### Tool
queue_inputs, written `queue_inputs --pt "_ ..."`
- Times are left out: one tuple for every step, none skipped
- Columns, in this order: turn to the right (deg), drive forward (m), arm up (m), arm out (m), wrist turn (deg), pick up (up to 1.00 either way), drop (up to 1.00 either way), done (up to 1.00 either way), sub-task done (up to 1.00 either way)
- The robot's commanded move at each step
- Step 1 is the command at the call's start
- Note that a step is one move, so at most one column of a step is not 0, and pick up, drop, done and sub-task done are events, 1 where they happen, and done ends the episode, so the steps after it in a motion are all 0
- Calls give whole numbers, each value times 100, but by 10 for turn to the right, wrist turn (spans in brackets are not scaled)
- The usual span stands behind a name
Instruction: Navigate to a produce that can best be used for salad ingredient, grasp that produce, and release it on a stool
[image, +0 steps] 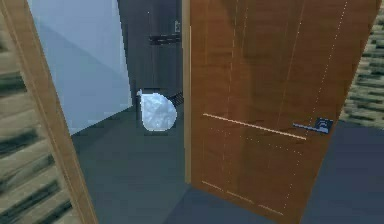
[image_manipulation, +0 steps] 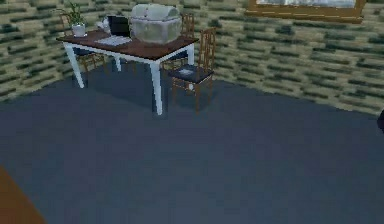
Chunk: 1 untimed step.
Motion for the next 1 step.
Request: queue_inputs --pt "30 0 0 0 0 0 0 0 0"
